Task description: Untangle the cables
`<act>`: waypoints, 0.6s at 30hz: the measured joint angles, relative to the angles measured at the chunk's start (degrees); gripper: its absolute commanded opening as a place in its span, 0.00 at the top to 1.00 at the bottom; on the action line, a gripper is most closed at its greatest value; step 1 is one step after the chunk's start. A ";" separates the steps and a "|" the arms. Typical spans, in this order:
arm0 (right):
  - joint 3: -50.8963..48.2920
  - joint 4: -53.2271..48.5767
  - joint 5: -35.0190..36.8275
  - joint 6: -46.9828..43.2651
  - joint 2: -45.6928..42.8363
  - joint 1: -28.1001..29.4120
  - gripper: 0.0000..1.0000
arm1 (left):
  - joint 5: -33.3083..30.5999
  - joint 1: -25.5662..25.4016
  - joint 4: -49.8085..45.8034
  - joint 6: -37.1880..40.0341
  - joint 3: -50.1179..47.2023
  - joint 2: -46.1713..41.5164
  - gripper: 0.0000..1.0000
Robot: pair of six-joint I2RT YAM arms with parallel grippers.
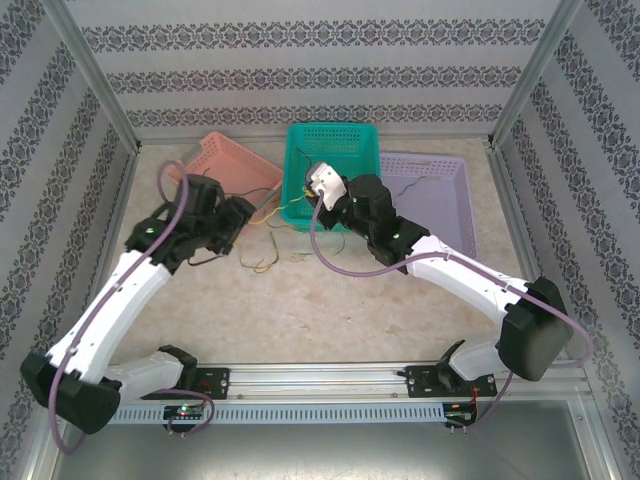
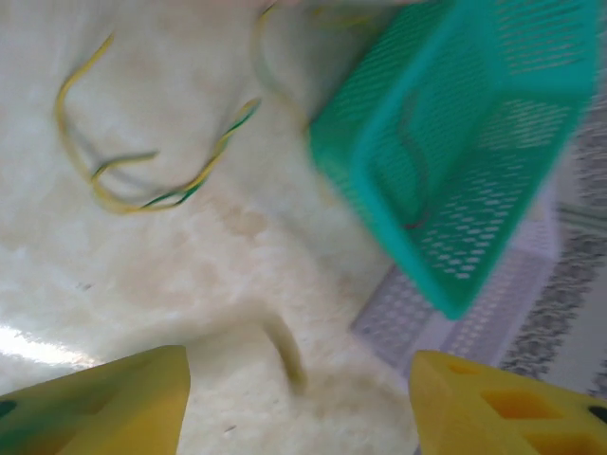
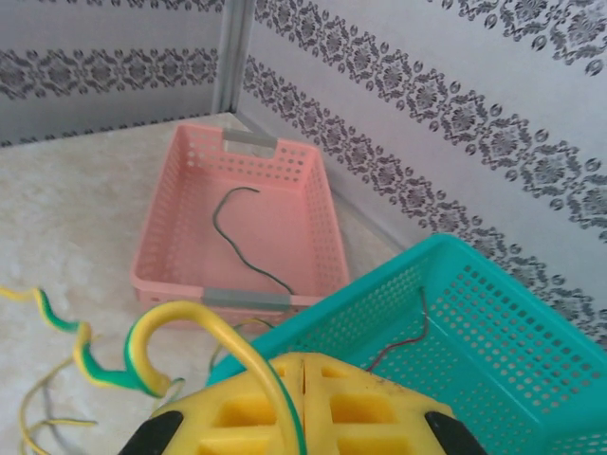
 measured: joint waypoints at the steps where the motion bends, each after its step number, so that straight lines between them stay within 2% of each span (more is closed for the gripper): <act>1: 0.00 -0.09 0.02 -0.85 -0.11 -0.17 1.00 | -0.55 0.00 -0.57 0.57 2.84 -0.76 0.42; 4: 0.00 -0.24 0.52 -3.39 -0.59 -0.61 1.00 | 0.42 -0.04 -0.70 1.73 9.40 -1.42 0.54; 9: 0.52 -0.87 0.07 -4.37 -1.01 -1.18 1.00 | 4.22 -3.67 1.18 2.58 11.82 1.92 0.59; 12: 2.80 -3.65 -4.44 -2.62 -0.94 -3.15 1.00 | 6.32 -5.68 2.27 6.12 13.42 7.50 0.60; 18: 7.52 -8.61 -13.20 0.70 -0.92 -6.34 1.00 | 9.75 -7.87 5.05 13.42 17.40 17.14 0.52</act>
